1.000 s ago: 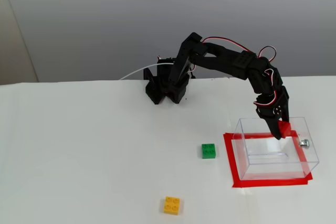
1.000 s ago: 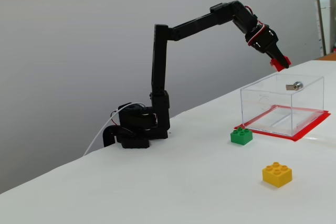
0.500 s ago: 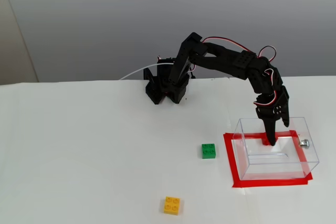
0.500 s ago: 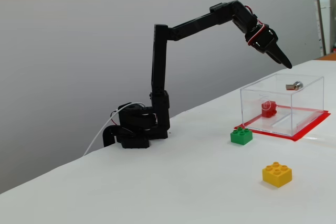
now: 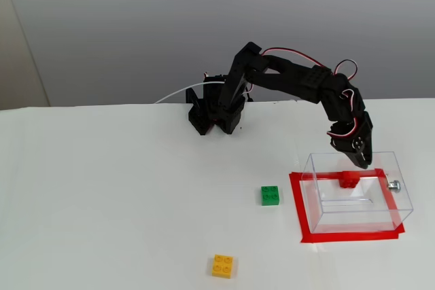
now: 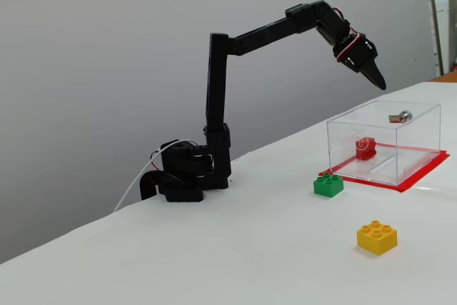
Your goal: Pick the red lego brick and place it into the transparent box
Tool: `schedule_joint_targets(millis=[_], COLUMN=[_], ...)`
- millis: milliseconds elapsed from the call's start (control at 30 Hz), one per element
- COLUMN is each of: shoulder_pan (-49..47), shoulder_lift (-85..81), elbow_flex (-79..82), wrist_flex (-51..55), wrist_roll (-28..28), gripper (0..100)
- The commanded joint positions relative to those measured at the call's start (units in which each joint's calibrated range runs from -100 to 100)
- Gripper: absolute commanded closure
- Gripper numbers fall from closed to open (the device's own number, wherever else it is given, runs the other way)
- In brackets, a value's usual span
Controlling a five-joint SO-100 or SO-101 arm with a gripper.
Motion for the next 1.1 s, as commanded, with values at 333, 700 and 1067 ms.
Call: schedule_joint_targets(millis=[333,700,1067], shoulder_pan=[5.85,20.05,41.49], shoulder_lift=[-17.02,-33.32,-44.35], elbow_flex=[-2.19,-2.10,-2.10], wrist_flex=[11.99,25.05,25.75], wrist_roll=[-0.16,-0.21,-0.16], gripper=[99,99,99])
